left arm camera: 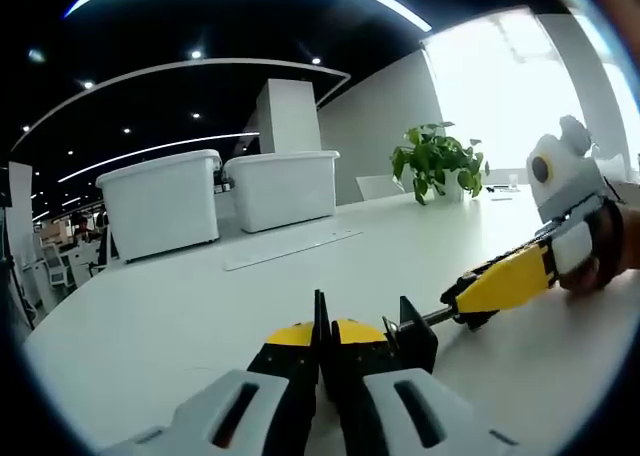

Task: Clamp the fixed fixture on the desktop, loosen the retaining clip, secure it to the edge of the desk, and tighten the retaining clip.

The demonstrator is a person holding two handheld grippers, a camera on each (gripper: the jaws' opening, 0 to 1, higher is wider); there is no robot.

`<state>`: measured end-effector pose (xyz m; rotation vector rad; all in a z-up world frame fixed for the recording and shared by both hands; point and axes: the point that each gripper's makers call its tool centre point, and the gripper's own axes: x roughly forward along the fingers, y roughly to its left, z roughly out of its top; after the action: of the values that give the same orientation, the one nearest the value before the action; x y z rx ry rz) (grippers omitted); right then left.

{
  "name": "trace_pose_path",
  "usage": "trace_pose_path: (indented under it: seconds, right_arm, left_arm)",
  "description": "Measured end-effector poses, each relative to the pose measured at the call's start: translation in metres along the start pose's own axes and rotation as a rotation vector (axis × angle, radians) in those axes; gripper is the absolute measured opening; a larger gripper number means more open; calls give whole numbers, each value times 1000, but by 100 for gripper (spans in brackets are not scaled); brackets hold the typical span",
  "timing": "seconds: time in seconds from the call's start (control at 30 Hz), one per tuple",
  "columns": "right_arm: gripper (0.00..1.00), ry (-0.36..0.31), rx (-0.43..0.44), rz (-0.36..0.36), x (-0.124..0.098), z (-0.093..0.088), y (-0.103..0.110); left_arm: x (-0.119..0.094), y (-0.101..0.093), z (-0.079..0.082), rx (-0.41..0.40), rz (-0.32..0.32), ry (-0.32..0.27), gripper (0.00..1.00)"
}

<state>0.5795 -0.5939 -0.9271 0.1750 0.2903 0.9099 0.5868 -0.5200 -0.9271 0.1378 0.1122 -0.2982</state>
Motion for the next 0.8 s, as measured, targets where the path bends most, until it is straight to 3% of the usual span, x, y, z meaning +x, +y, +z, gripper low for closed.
trace_pose_path:
  seconds: [0.03, 0.13, 0.2, 0.27, 0.4, 0.6, 0.8]
  right_arm:
    - [22, -5, -72, -4, -1, 0, 3]
    - [21, -35, -406, -26, -1, 3, 11]
    - [21, -54, -554, -37, -5, 2, 19]
    - [21, -51, -596, -58, -8, 1, 21]
    - [21, -63, -809, -81, -10, 0, 28]
    - [21, -59, -1035, -122, -6, -1, 28]
    - [21, -54, -1126, -141, -3, -2, 29]
  left_arm:
    - [0, 0, 0, 1, 1, 0, 5]
    - [0, 1, 0, -1, 2, 0, 5]
    - [0, 1, 0, -1, 2, 0, 5]
    - [-1, 1, 0, -1, 3, 0, 5]
    - [-1, 1, 0, -3, 3, 0, 5]
    - [-2, 1, 0, 0, 5, 1, 5]
    - [-3, 3, 0, -11, 2, 0, 5]
